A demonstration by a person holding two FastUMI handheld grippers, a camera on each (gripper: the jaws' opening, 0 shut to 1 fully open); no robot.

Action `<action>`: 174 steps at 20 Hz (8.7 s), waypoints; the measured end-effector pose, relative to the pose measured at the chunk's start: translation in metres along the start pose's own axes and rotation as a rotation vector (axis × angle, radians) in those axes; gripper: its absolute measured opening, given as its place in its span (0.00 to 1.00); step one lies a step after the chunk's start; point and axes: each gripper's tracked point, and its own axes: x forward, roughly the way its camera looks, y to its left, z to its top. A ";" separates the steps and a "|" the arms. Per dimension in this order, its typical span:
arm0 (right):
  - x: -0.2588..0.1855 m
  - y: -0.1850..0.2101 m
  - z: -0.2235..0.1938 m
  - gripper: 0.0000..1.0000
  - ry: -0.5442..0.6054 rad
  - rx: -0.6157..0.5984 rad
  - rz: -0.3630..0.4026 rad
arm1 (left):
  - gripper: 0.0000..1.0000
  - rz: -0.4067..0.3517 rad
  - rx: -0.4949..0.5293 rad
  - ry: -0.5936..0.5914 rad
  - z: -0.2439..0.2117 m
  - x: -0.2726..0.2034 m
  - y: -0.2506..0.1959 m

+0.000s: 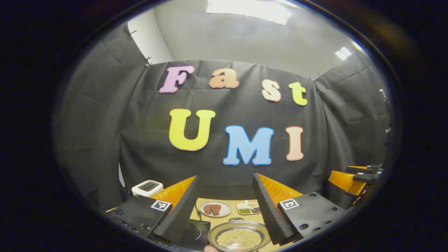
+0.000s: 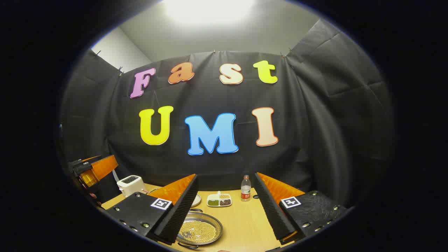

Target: First push the handle of the pot to place it horizontally, then grasp the pot with both hands and set it on the induction cooktop.

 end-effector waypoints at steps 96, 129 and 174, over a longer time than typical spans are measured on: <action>-0.042 0.173 -0.395 0.00 1.265 0.204 0.178 | 0.99 0.091 0.032 0.150 -0.074 0.012 0.155; -0.037 0.078 -0.398 0.00 1.239 0.355 0.012 | 0.95 -0.038 0.046 0.227 -0.101 0.011 0.078; 0.079 -0.067 -0.408 0.00 1.236 0.089 0.097 | 0.97 0.026 0.075 0.392 -0.168 0.053 -0.020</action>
